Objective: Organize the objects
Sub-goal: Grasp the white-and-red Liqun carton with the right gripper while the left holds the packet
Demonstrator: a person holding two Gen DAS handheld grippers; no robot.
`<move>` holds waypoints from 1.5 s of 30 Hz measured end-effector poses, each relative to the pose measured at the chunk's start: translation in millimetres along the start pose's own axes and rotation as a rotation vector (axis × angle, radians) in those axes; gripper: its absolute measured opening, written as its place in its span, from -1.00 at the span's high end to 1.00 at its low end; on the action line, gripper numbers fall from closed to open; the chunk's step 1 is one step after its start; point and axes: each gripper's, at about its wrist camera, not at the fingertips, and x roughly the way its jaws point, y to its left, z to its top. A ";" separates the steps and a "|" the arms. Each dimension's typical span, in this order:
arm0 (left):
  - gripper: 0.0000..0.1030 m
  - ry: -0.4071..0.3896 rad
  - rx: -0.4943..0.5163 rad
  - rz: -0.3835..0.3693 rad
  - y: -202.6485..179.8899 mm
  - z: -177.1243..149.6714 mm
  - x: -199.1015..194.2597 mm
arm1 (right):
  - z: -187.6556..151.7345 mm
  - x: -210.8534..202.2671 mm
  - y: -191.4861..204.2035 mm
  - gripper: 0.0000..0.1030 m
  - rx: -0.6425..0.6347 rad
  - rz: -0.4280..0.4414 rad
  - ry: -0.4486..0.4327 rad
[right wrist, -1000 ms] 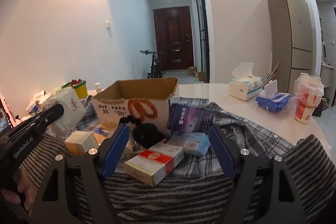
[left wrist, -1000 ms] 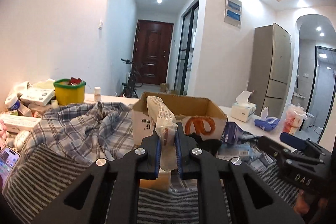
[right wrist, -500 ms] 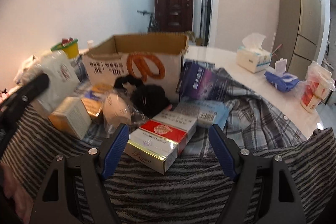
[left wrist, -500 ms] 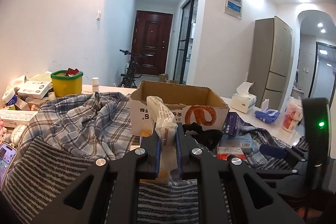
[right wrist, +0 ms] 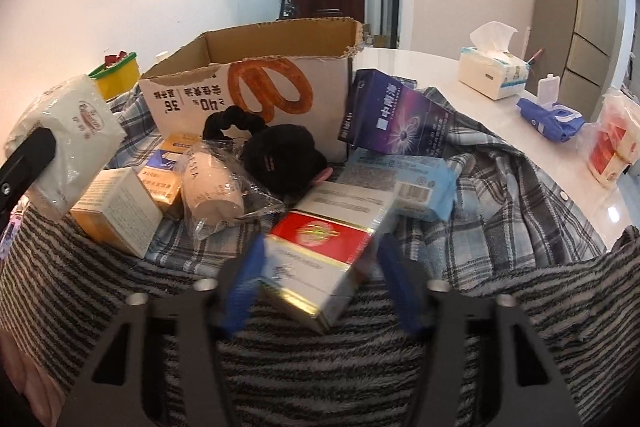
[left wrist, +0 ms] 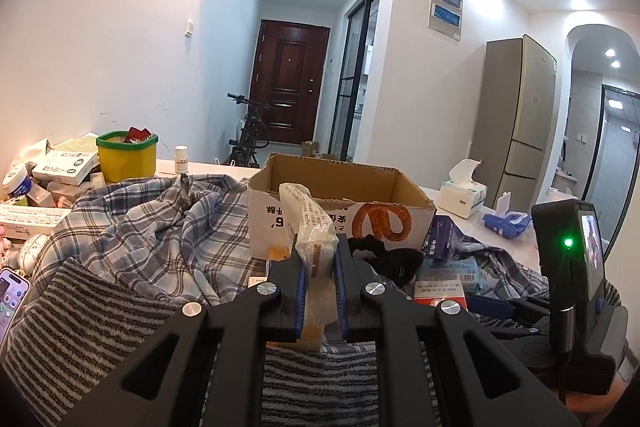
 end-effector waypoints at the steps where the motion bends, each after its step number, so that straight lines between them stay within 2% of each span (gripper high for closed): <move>1: 0.74 -0.001 -0.001 0.000 0.0 0.1 -0.1 | 0.1 -1.1 0.1 0.23 -0.001 -0.011 -0.007; 7: 0.74 -0.002 -0.001 -0.001 0.2 0.1 -0.1 | -1.2 -13.9 -6.9 0.76 -0.013 -0.008 -0.053; 10: 0.74 -0.002 -0.001 0.000 0.2 0.0 -0.1 | -4.3 -20.4 -12.3 0.88 -0.021 0.004 -0.062; 12: 0.74 -0.003 -0.002 -0.001 0.2 0.1 -0.1 | -7.2 -25.3 -15.6 0.93 -0.029 0.012 -0.067; 19: 0.74 -0.003 -0.002 -0.001 0.1 0.5 -0.1 | -11.7 -39.1 -25.7 0.94 -0.036 -0.039 -0.106; 21: 0.74 0.000 -0.001 0.000 0.3 0.4 0.0 | -11.5 -40.8 -27.7 0.86 -0.026 -0.040 -0.113; 23: 0.74 0.008 -0.003 0.004 1.0 1.0 0.9 | -10.5 -38.8 -28.7 0.41 -0.015 -0.034 -0.103; 24: 0.74 0.012 -0.005 0.006 1.4 1.4 1.5 | -9.8 -37.3 -28.5 -0.24 -0.007 -0.021 -0.099; 25: 0.74 0.016 -0.007 0.007 2.0 1.6 2.1 | -9.6 -37.3 -27.9 -0.63 0.004 -0.008 -0.104; 27: 0.74 0.019 -0.011 0.008 2.9 2.1 2.8 | -7.8 -39.7 -23.0 -0.64 0.021 0.010 -0.131; 29: 0.74 0.017 -0.013 0.011 2.9 2.2 2.6 | -3.3 -36.4 -12.2 -0.65 0.006 -0.002 -0.120; 31: 0.74 0.016 -0.014 0.010 3.1 2.3 2.8 | 1.2 -26.5 -0.6 -0.65 -0.003 -0.028 -0.087; 35: 0.74 0.017 -0.013 0.010 3.0 2.2 2.8 | 2.9 -5.3 11.2 -0.65 0.016 0.016 -0.008; 39: 0.74 0.019 -0.012 0.009 3.4 2.0 3.6 | 2.9 6.8 19.5 -0.65 0.001 -0.026 0.022; 42: 0.74 0.023 -0.013 0.008 2.7 1.6 4.5 | 1.7 13.8 14.0 -0.65 0.008 0.010 0.059; 43: 0.74 0.023 -0.014 0.008 2.6 1.4 4.5 | 0.8 14.6 10.5 -0.61 0.019 -0.008 0.065; 45: 0.74 0.022 -0.013 0.008 2.6 1.5 4.6 | -0.7 12.8 5.9 -0.41 0.025 0.001 0.062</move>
